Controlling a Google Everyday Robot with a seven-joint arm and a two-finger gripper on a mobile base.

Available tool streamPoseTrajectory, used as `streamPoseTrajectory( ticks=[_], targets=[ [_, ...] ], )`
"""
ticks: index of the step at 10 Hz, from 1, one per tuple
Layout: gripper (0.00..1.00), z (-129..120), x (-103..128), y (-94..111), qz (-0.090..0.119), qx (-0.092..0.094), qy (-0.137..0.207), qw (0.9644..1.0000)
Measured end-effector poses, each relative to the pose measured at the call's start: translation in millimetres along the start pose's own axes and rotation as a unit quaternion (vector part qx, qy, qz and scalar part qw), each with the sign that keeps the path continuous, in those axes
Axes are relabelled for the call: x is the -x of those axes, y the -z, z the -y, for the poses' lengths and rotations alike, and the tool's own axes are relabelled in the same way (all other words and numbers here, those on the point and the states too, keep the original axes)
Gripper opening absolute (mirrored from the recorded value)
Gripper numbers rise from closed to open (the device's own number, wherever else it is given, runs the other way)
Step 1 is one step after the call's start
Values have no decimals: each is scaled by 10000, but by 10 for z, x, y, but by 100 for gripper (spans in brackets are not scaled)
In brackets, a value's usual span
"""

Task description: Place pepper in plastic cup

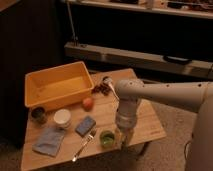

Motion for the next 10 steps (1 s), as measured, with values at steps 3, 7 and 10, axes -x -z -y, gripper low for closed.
streamPoseTrajectory(
  ticks=[3, 7, 10],
  targets=[
    [4, 24, 61, 34, -86, -57, -7, 9999],
    [4, 56, 46, 34, -228, -15, -67, 9997],
    [4, 37, 67, 65, -351, 7, 47, 9994]
  ],
)
